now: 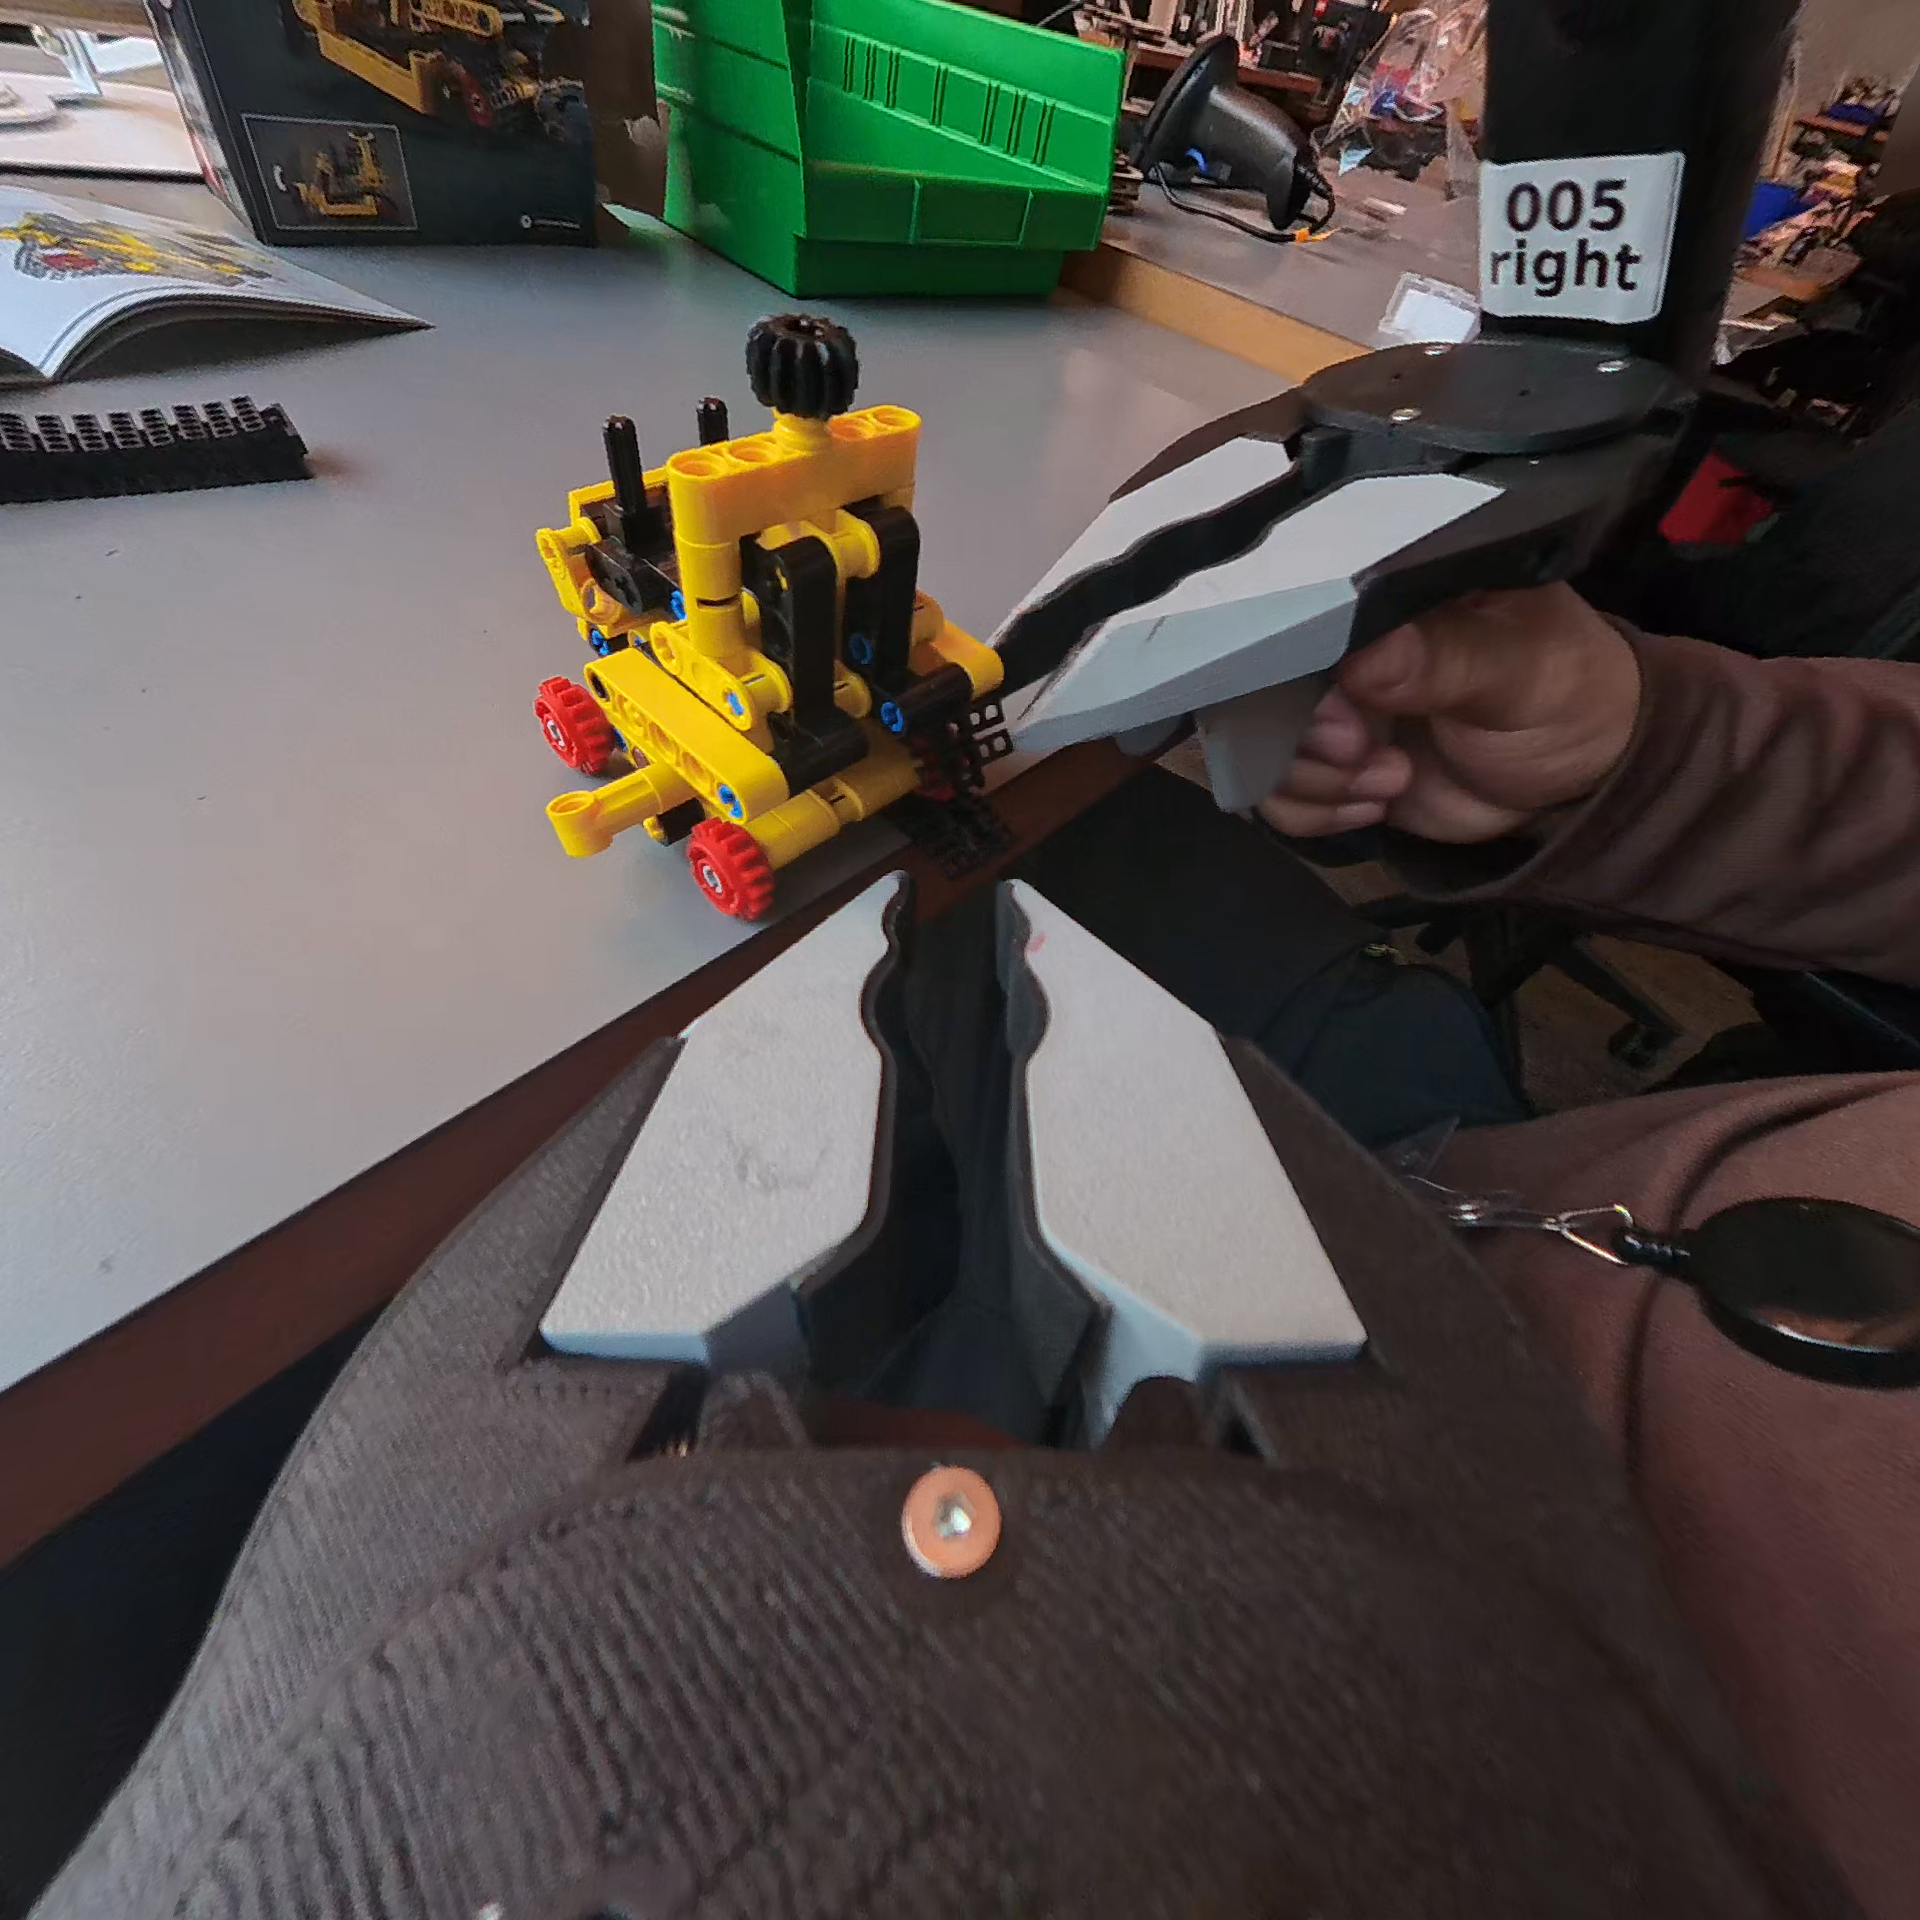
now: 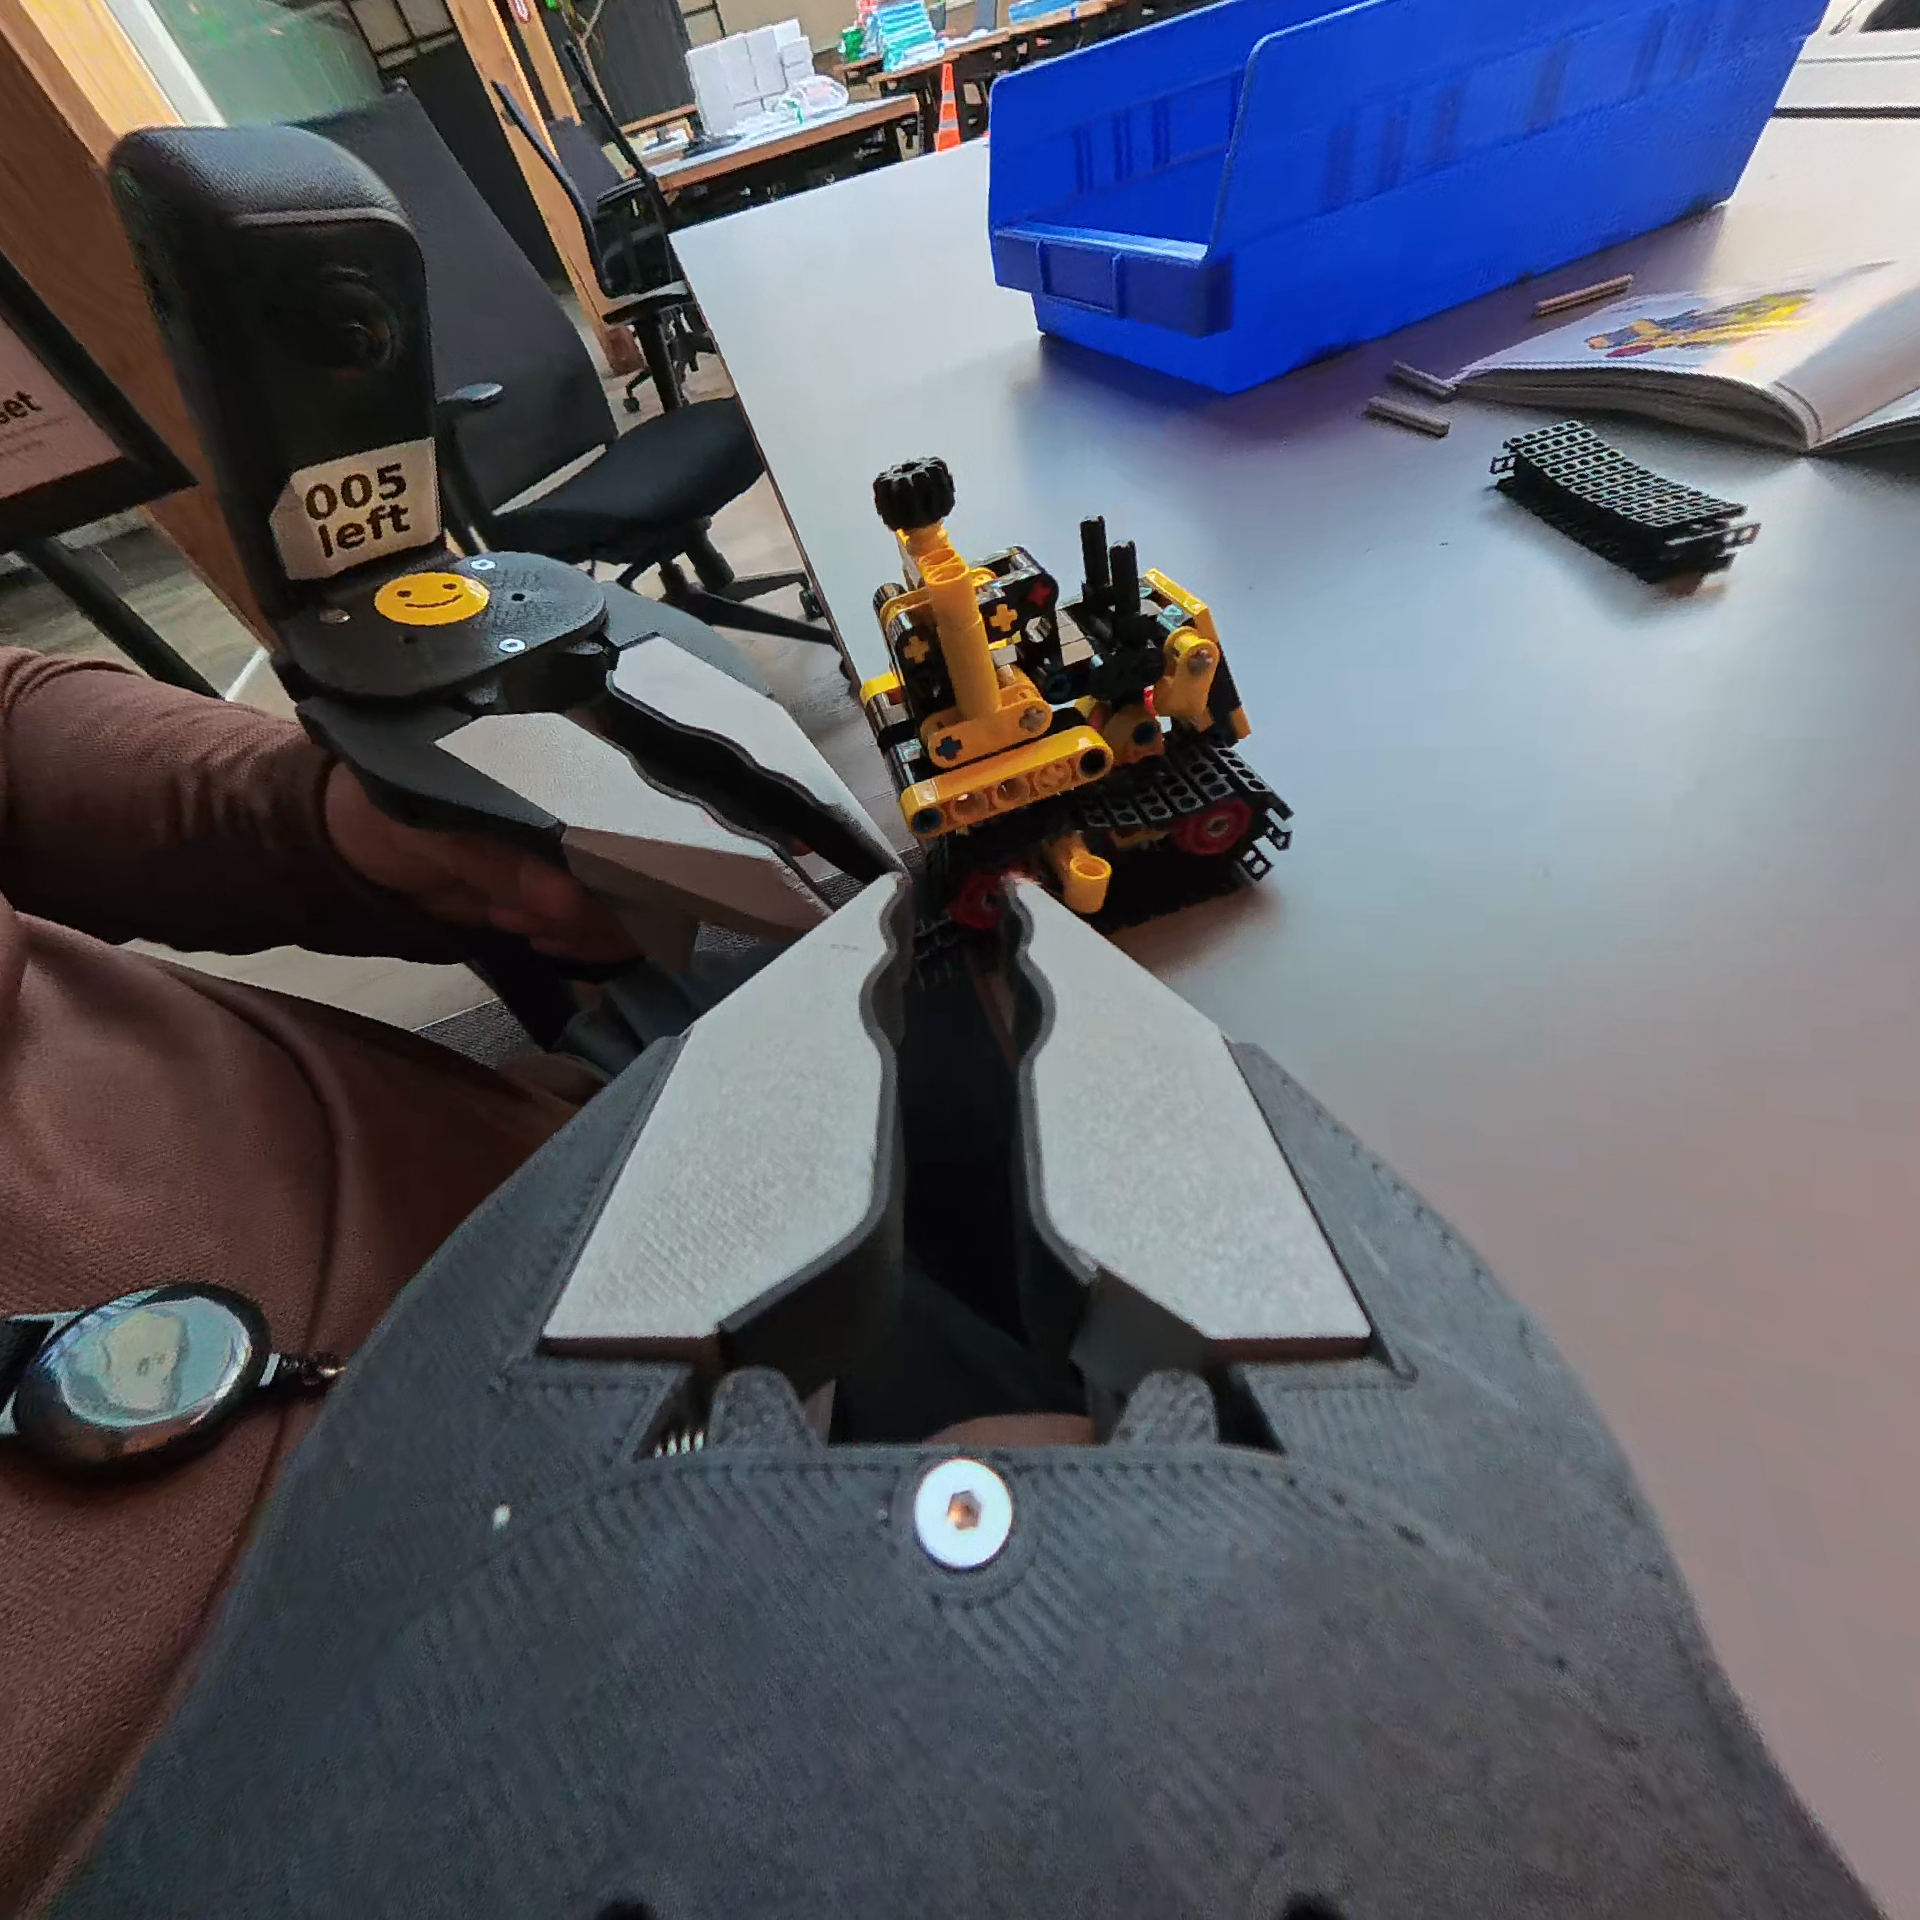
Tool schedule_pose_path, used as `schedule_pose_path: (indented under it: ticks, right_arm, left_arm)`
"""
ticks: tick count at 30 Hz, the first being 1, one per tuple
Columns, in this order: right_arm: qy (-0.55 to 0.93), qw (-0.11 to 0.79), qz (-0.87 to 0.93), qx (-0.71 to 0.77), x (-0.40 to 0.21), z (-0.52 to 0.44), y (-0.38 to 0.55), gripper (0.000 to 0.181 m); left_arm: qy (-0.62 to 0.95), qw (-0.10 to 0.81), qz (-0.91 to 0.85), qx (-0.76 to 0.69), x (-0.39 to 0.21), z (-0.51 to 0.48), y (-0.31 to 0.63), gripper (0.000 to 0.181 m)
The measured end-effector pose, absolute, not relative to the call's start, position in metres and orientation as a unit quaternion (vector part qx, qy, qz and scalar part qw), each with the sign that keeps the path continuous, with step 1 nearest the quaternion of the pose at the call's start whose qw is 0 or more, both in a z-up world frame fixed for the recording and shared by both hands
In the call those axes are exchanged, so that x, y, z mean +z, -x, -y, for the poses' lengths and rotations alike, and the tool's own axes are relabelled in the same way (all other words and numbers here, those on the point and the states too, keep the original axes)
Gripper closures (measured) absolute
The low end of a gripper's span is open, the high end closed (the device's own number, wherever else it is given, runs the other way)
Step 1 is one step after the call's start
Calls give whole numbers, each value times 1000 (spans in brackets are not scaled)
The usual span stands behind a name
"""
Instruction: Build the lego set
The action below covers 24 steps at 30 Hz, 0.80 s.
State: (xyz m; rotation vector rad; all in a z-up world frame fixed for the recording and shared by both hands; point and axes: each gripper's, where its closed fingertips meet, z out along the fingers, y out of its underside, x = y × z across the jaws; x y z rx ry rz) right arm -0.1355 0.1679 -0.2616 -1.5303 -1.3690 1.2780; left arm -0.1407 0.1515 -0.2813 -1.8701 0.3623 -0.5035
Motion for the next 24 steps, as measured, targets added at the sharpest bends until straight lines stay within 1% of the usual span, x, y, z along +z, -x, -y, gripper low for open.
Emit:
schedule_pose_path:
  ticks: [2, 5, 8, 14, 24]
  right_arm:
    - [594, 350, 533, 491, -263, -167, 138, 169]
    - [595, 343, 541, 485, -267, -164, 140, 179]
    - [591, 336, 550, 485, -268, -161, 140, 181]
    - [589, 310, 564, 489, -272, -157, 139, 181]
    - [589, 304, 565, 492, -273, -157, 137, 180]
  left_arm:
    - [790, 553, -156, -212, -281, -151, 139, 169]
    - [791, 553, -162, -206, -282, -151, 138, 169]
    - [791, 553, -165, -204, -283, -152, 138, 169]
    - [790, 555, -159, -206, -282, -153, 140, 169]
    - [787, 560, -157, -205, -279, -154, 142, 169]
